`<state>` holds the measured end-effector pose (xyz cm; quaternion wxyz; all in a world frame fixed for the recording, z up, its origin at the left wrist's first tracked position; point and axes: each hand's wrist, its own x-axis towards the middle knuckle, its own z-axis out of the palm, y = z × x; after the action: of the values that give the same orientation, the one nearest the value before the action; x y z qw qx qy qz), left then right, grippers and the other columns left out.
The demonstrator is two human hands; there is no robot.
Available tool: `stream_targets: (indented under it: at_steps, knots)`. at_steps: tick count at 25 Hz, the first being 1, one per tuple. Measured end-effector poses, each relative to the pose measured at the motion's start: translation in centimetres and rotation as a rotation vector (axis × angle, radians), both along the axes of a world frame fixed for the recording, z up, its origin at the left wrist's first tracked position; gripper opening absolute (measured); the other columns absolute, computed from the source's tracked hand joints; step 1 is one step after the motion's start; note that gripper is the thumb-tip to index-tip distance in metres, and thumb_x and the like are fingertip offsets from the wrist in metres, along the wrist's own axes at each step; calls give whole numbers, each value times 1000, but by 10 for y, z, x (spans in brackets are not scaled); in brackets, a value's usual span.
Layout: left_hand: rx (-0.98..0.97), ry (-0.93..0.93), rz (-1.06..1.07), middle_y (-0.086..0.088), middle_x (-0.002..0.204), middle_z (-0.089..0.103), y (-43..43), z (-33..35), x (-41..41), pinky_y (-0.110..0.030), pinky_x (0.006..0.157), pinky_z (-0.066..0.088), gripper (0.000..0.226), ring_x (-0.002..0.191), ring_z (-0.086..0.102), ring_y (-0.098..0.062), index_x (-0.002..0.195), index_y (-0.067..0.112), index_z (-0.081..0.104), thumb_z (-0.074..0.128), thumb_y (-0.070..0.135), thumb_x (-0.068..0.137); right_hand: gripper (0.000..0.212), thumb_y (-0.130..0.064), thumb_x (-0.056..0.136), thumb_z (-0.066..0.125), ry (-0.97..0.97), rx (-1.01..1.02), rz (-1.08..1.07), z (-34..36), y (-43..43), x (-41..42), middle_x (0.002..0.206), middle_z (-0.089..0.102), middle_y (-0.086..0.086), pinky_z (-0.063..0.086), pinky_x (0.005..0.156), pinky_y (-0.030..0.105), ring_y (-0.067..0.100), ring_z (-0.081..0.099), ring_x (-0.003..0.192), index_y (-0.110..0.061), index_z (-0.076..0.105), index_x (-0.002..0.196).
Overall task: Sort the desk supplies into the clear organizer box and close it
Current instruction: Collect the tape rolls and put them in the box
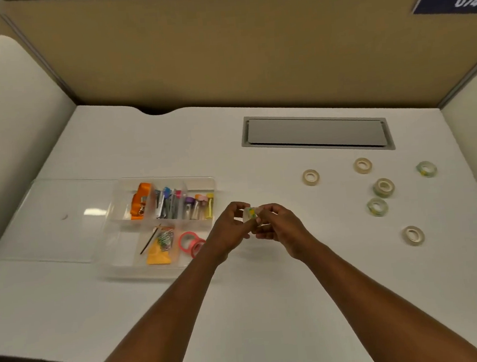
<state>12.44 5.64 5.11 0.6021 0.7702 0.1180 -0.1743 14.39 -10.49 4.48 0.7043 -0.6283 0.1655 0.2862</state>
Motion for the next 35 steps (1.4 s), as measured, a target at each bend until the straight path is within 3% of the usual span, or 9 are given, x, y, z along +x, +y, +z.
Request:
stream_targets:
  at_steps: [4,6,9,11,13,16,19,28,35]
  knots:
    - [107,-103,5,2,99,64,60,13,-10,-38,67,58,41,72,64,-13,119,30,58,75,37,83,33,-39,93,65,-24,-44,155,7,60,2,95,76,10,62,77,37,29,76,85,-10,66,108]
    - [198,-157,40,9,99,62,88,16,-13,-21,63,53,42,74,58,-3,119,30,60,75,41,82,36,-49,92,63,-80,-119,211,8,88,0,96,77,3,61,80,39,25,76,88,-15,67,104]
    - [310,-230,122,17,100,59,124,15,-14,-7,63,40,43,76,52,1,119,27,60,77,35,80,28,-44,93,63,-477,-558,276,0,104,-7,109,71,-2,54,89,37,20,67,104,-21,67,108]
    - [398,-238,178,6,107,61,137,13,-14,-18,70,43,46,84,55,-9,120,22,59,79,31,80,41,-40,93,64,-760,-832,396,-9,94,-13,134,59,3,47,100,36,22,54,125,-20,60,128]
    - [515,-212,207,-5,112,61,159,7,-17,-26,78,43,49,94,58,-20,122,18,57,78,30,79,60,-45,93,61,-747,-953,510,-23,89,-22,158,35,7,40,112,42,27,33,146,-21,44,146]
    - [669,-64,253,-13,114,58,258,-18,-44,-29,80,43,52,101,60,-28,125,15,54,77,28,80,71,-47,97,51,-688,-978,670,-48,154,-40,169,2,2,34,117,49,26,7,155,-24,22,158]
    - [787,-9,132,-15,112,57,277,-34,-51,-34,81,50,51,99,61,-32,125,14,53,75,25,80,71,-46,99,47,-696,-1005,643,-56,150,-44,168,-11,-5,35,114,49,22,-1,156,-27,15,159]
    - [1028,54,-210,-11,122,57,275,-49,-48,-39,87,55,58,106,62,-29,132,18,48,75,28,82,71,-51,99,46,-700,-983,629,-61,145,-42,167,-14,-9,36,115,49,25,5,156,-28,15,159]
    - [1006,-93,-32,-14,118,58,266,-37,-44,-41,83,54,49,107,59,-31,132,13,52,66,20,85,75,-55,97,50,-744,-916,560,-53,136,-41,168,-10,-6,48,105,48,26,22,152,-34,13,158]
